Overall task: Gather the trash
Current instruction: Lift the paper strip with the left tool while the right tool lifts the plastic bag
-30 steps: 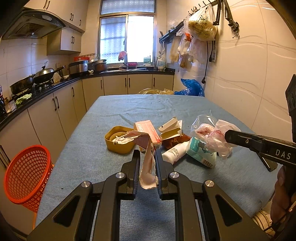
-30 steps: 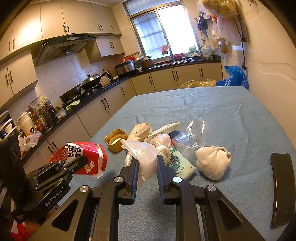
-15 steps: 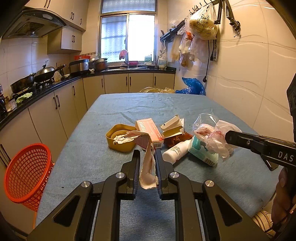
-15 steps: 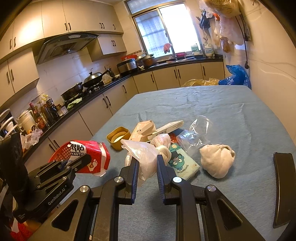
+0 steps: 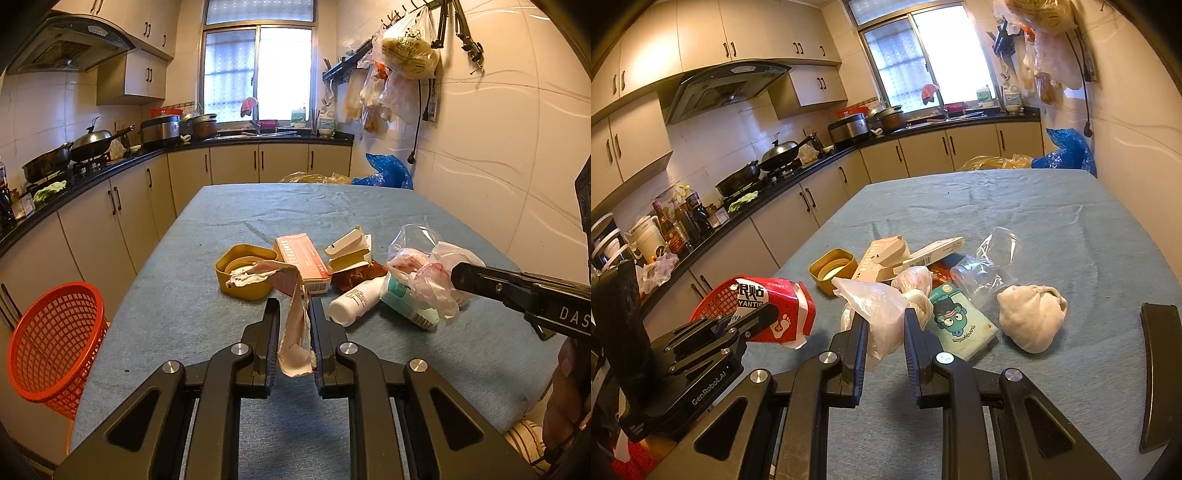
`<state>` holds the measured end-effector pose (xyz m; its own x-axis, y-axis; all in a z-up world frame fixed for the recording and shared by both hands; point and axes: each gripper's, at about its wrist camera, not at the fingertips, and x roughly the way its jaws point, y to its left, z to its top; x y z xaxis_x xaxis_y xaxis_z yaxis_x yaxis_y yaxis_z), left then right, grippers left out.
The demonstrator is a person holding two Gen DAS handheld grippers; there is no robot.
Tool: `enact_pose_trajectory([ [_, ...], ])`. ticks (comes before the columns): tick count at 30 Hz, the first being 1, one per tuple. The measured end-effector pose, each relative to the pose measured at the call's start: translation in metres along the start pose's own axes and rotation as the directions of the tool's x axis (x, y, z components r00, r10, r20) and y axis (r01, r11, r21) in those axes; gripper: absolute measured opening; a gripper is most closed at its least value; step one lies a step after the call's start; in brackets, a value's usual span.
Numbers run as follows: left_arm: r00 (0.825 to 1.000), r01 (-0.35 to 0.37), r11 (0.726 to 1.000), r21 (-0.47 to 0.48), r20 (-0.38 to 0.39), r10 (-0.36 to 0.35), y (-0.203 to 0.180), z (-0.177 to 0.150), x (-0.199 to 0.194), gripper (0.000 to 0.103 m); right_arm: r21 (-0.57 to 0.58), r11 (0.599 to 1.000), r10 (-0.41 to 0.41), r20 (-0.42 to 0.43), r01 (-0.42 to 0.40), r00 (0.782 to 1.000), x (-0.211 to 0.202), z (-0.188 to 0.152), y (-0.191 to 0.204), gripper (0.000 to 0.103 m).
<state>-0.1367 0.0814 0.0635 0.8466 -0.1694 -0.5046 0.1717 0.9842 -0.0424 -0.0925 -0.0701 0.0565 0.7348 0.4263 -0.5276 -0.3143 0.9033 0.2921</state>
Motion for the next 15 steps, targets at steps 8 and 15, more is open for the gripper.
enact_pose_trajectory([
  [8,1.000,-0.005,1.000,-0.007,0.002,0.005,0.006,-0.003,-0.001,0.015,-0.001,1.000,0.009,-0.009,-0.009,1.000,0.002,-0.001,0.001,0.020],
  [15,1.000,-0.008,1.000,-0.011,0.001,0.008,0.011,-0.006,-0.002,0.015,-0.004,1.000,0.010,-0.010,-0.010,1.000,0.002,-0.002,0.003,0.020],
])
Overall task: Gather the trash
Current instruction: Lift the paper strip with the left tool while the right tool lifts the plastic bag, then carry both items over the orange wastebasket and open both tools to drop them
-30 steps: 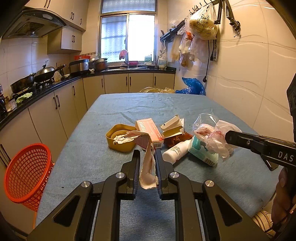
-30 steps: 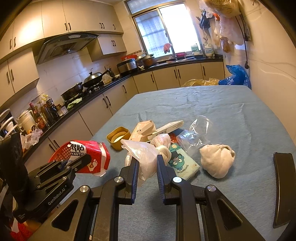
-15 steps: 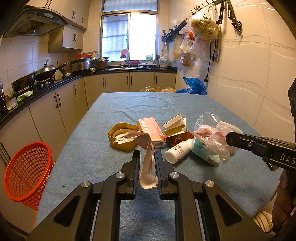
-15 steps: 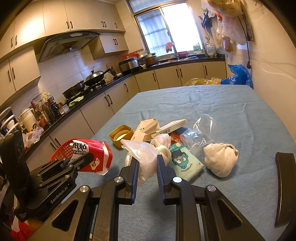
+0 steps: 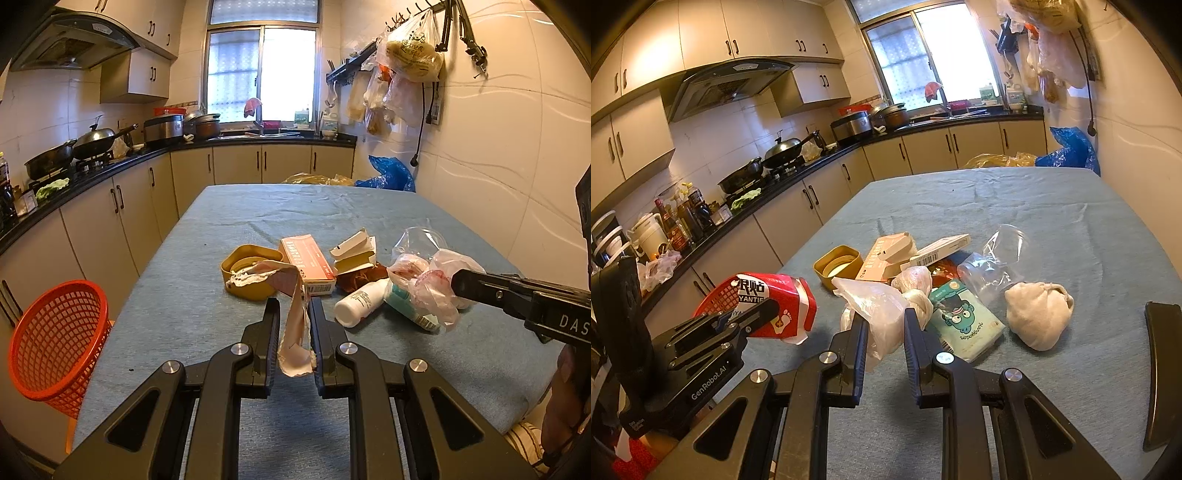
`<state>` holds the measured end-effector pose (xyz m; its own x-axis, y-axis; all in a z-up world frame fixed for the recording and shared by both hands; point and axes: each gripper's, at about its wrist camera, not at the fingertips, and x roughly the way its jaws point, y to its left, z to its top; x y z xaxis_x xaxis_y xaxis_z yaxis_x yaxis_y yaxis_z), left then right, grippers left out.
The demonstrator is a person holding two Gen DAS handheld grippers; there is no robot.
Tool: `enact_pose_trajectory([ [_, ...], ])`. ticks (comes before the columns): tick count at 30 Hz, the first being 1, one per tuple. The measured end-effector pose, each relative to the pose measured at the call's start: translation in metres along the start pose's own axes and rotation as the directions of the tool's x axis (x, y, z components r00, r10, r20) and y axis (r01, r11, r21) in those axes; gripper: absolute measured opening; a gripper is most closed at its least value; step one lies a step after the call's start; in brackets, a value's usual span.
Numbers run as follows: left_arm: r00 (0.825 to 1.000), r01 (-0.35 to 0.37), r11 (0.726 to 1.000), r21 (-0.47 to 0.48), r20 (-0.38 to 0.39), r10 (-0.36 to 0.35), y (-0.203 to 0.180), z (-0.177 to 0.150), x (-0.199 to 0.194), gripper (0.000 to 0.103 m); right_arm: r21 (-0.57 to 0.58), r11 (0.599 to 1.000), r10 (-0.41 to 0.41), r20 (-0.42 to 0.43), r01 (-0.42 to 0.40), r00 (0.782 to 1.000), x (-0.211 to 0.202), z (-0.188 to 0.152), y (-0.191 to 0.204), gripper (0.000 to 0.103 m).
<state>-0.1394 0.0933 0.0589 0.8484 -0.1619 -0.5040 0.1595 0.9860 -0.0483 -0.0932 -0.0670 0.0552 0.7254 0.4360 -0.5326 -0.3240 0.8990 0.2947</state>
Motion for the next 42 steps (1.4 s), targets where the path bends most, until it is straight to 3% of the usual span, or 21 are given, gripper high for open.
enact_pose_trajectory([
  [24,0.998,-0.052,0.997,-0.062,0.025,0.054,0.038,0.003,-0.028,0.015,-0.035,0.997,0.071,-0.047,-0.073,0.996,0.022,0.004,0.031,0.020],
  [36,0.981,-0.163,0.976,-0.145,0.083,0.176,0.098,0.022,-0.058,0.015,-0.098,0.980,0.164,-0.086,-0.172,0.983,0.049,0.030,0.082,0.020],
  [42,0.957,-0.259,0.947,-0.188,0.084,0.279,0.141,0.020,-0.075,0.015,-0.120,0.954,0.258,-0.142,-0.275,0.956,0.071,0.040,0.127,0.020],
])
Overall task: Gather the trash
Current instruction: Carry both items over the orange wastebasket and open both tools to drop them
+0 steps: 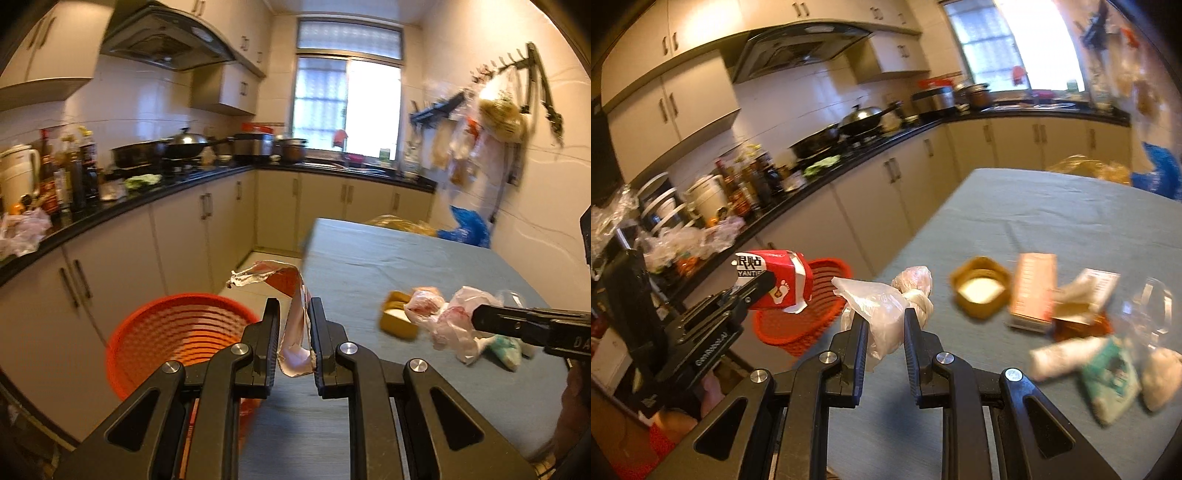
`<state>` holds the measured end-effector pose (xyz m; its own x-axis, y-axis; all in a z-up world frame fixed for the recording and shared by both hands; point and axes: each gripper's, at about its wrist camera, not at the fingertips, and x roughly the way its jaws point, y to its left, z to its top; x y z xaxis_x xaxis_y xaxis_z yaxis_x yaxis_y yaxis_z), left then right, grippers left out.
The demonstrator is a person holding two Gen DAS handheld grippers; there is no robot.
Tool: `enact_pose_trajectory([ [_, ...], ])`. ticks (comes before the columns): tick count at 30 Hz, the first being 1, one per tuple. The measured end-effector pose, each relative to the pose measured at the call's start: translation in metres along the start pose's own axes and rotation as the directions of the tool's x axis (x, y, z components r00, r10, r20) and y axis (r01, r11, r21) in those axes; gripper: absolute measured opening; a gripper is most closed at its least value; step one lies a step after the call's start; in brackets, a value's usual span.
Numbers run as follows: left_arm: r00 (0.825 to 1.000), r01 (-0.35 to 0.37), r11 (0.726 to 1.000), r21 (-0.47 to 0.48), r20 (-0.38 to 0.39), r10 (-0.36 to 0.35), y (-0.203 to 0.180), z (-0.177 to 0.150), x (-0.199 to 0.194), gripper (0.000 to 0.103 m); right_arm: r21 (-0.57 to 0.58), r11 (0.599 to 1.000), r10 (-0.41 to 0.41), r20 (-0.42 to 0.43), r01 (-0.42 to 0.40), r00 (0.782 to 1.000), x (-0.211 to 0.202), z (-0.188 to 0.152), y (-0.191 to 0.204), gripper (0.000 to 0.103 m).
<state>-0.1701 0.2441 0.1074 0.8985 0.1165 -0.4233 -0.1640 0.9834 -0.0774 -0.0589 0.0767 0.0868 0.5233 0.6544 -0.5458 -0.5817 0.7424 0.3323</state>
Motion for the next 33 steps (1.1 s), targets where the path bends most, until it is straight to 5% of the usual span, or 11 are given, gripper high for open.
enact_pose_trajectory([
  [17,0.991,-0.120,0.988,-0.102,-0.073,0.113,0.082,-0.014,0.022,0.015,0.013,0.981,0.195,-0.152,-0.196,0.969,0.114,0.036,0.068,0.020],
  [33,0.984,-0.148,0.981,-0.122,-0.113,0.135,0.097,-0.024,0.047,0.017,0.088,0.976,0.216,-0.226,-0.201,0.950,0.180,0.031,0.071,0.025],
])
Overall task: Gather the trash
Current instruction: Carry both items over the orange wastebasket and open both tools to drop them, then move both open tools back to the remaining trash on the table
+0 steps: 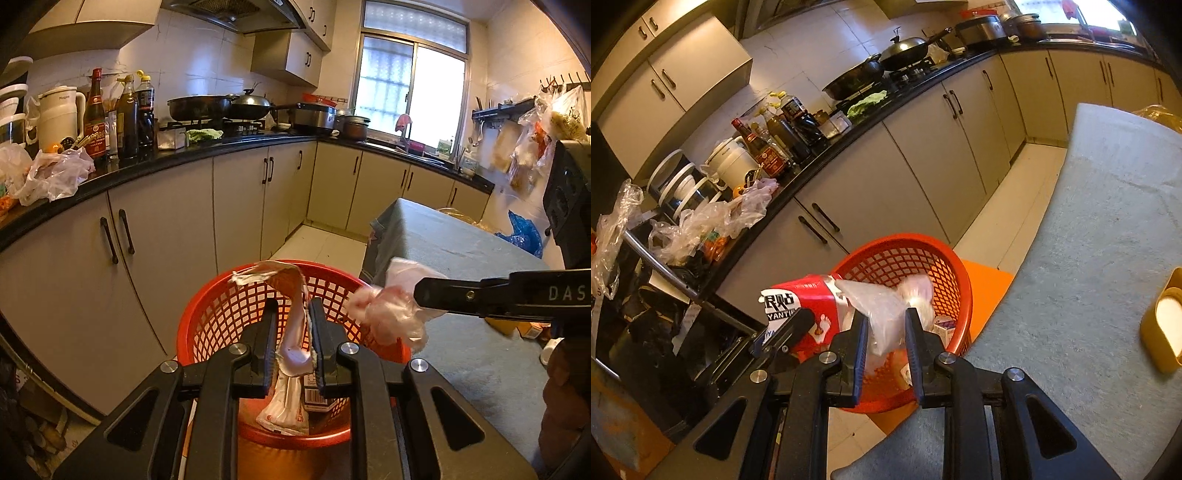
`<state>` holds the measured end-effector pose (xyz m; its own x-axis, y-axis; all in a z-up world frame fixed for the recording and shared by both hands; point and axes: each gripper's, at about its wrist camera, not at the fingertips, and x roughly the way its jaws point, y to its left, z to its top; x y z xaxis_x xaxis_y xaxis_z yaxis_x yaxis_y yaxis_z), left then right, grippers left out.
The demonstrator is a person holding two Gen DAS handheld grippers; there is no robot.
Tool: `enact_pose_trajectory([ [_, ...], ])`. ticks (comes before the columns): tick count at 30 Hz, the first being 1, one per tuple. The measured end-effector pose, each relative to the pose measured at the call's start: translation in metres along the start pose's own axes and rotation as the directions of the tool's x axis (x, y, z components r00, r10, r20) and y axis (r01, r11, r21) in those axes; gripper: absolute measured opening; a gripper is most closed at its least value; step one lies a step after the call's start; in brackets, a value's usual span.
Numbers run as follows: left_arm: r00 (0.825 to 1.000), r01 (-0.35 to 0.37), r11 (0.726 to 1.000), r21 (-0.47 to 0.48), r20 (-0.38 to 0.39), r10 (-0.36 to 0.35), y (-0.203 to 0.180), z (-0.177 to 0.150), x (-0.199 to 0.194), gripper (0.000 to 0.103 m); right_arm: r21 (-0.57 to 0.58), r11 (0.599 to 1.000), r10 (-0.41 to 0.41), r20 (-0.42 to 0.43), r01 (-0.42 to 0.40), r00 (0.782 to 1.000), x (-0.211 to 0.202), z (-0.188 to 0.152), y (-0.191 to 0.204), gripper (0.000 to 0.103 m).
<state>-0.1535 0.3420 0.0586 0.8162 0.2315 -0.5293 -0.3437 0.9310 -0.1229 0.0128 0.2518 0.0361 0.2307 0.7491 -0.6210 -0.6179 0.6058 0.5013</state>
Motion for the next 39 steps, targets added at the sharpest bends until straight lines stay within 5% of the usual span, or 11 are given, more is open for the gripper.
enact_pose_trajectory([
  [5,1.000,-0.007,1.000,0.003,0.010,0.006,0.000,0.001,0.000,0.040,0.002,1.000,0.007,0.004,-0.007,1.000,-0.002,0.000,-0.001,0.028],
  [10,1.000,-0.002,1.000,0.007,0.016,0.002,-0.005,0.002,-0.006,0.042,-0.008,1.000,0.011,0.033,-0.011,0.999,-0.023,-0.003,-0.003,0.030],
  [14,0.999,0.009,1.000,0.015,0.044,-0.010,-0.015,0.001,-0.019,0.057,-0.022,1.000,-0.019,0.072,0.021,0.997,-0.047,-0.012,-0.004,0.054],
  [31,0.985,0.171,0.972,0.163,-0.014,-0.171,-0.127,-0.019,-0.025,0.064,0.101,0.986,-0.150,0.185,0.134,0.971,-0.159,-0.072,-0.071,0.057],
  [39,0.970,0.240,0.910,0.338,-0.046,-0.239,-0.199,-0.022,-0.028,0.064,0.237,0.959,-0.221,0.273,0.157,0.936,-0.230,-0.103,-0.124,0.057],
])
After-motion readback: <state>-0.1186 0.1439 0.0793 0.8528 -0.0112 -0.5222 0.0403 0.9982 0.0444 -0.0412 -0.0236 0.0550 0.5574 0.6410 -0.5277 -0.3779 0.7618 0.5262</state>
